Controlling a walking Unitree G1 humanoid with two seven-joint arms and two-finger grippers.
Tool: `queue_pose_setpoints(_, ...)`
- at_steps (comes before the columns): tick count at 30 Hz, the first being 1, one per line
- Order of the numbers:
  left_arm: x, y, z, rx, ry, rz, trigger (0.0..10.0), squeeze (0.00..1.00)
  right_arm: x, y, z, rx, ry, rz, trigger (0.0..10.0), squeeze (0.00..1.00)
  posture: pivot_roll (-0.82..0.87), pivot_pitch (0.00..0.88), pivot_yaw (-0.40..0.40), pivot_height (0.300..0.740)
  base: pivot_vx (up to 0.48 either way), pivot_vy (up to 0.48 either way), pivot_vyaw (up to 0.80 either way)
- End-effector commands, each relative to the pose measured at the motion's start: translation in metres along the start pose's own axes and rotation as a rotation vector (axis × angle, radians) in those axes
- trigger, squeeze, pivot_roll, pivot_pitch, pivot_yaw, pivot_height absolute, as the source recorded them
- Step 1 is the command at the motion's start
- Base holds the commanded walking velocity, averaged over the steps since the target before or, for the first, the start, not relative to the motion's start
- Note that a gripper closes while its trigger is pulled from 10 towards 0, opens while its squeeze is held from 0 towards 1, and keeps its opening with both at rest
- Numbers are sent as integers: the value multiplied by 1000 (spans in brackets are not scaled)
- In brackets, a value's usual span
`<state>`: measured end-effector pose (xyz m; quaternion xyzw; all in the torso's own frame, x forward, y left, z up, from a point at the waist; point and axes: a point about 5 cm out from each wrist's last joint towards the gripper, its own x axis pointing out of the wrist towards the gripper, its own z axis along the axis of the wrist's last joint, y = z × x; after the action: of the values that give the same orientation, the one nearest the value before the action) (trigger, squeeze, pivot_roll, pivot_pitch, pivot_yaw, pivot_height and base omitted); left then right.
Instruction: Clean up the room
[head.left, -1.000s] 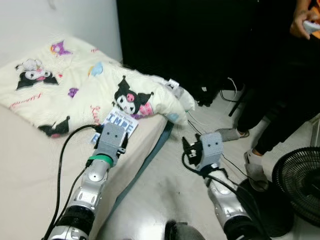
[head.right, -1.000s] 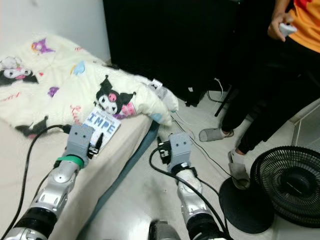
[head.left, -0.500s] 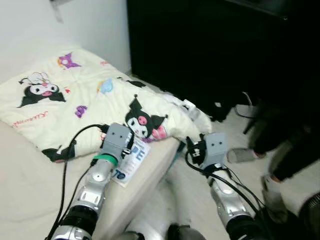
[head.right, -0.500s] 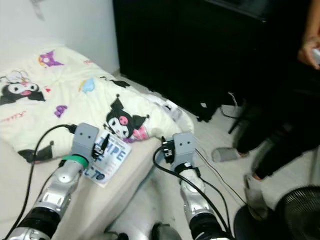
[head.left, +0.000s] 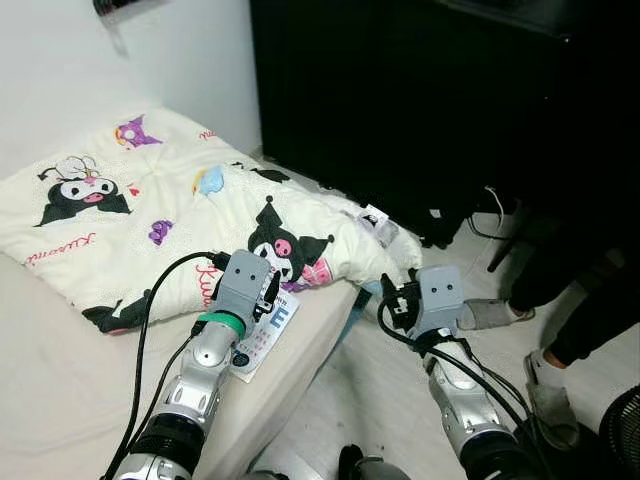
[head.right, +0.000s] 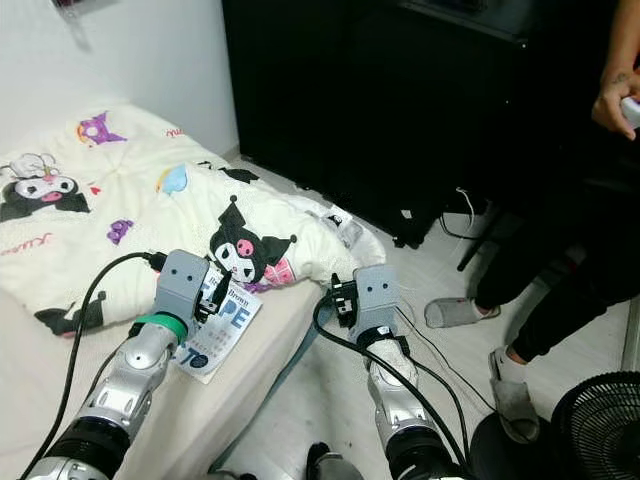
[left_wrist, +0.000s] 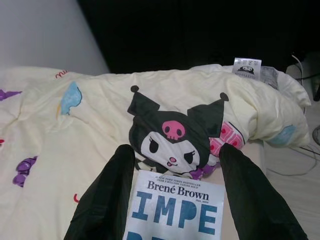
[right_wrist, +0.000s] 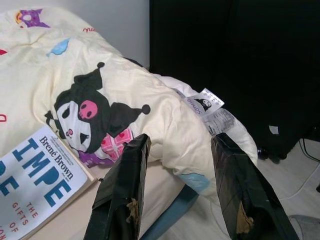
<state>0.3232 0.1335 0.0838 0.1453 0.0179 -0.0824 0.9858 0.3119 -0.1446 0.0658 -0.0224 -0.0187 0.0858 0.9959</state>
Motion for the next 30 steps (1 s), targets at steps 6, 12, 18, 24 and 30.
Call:
queue_pose_setpoints(6, -3, -4, -5, -10, 15, -16, 10000, 0, -4, 1, -8, 8, 36, -2, 10000, 0, 14, 84, 33, 740, 0, 0, 0)
queue_pose_setpoints(12, -3, -4, -4, -14, 8, -21, 10000, 0, -4, 1, -7, 9, 33, -2, 10000, 0, 12, 84, 34, 740, 0, 0, 0)
queue_pose_setpoints(18, -4, -6, -5, -10, 11, -29, 10000, 0, -5, 0, -8, 10, 35, -3, 10000, 0, 11, 88, 37, 740, 0, 0, 0)
queue_pose_setpoints(24, -6, -9, -7, -9, 22, -40, 10000, 0, -8, 2, -10, 13, 37, -6, 10000, 0, 11, 97, 39, 740, 0, 0, 0)
queue_pose_setpoints(30, -6, -11, -8, -5, 26, -47, 10000, 0, -8, 3, -10, 15, 39, -7, 10000, 0, 11, 98, 39, 740, 0, 0, 0)
